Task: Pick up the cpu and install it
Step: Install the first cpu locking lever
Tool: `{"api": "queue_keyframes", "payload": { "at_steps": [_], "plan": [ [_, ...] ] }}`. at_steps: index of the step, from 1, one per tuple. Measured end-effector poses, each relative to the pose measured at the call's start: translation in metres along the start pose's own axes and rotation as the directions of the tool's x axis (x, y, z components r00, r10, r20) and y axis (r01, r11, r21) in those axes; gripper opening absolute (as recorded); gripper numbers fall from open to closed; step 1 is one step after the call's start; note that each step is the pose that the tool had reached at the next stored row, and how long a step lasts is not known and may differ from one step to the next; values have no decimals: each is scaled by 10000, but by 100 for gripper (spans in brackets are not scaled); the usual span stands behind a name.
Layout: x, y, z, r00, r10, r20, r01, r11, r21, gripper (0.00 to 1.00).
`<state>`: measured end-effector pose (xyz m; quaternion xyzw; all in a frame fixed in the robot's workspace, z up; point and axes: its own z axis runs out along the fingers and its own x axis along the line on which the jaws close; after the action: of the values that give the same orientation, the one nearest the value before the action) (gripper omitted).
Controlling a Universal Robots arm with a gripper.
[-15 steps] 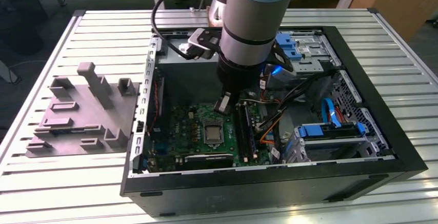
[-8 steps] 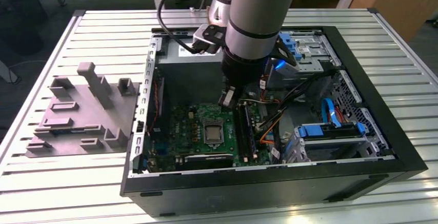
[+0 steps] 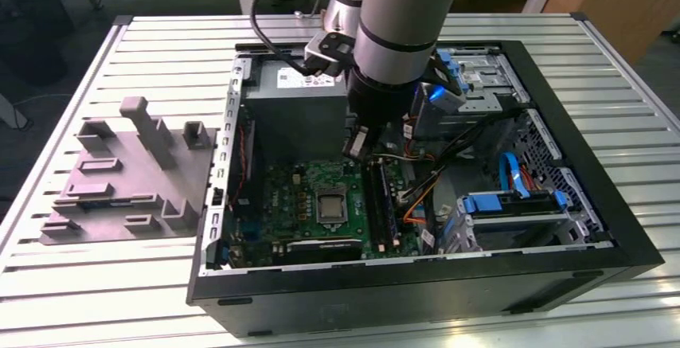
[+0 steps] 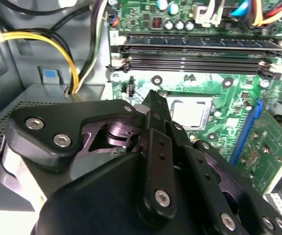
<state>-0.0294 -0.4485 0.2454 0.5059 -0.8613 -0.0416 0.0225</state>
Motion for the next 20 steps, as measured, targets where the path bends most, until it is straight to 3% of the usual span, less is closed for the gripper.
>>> {"api": "queue_keyframes", "payload": {
  "at_steps": [16,20],
  "plan": [
    [-136,55,34,10000,1,-1,-1,10000,0,11],
    [-136,73,55,10000,-20,-2,20,10000,0,11]
  ]
}}
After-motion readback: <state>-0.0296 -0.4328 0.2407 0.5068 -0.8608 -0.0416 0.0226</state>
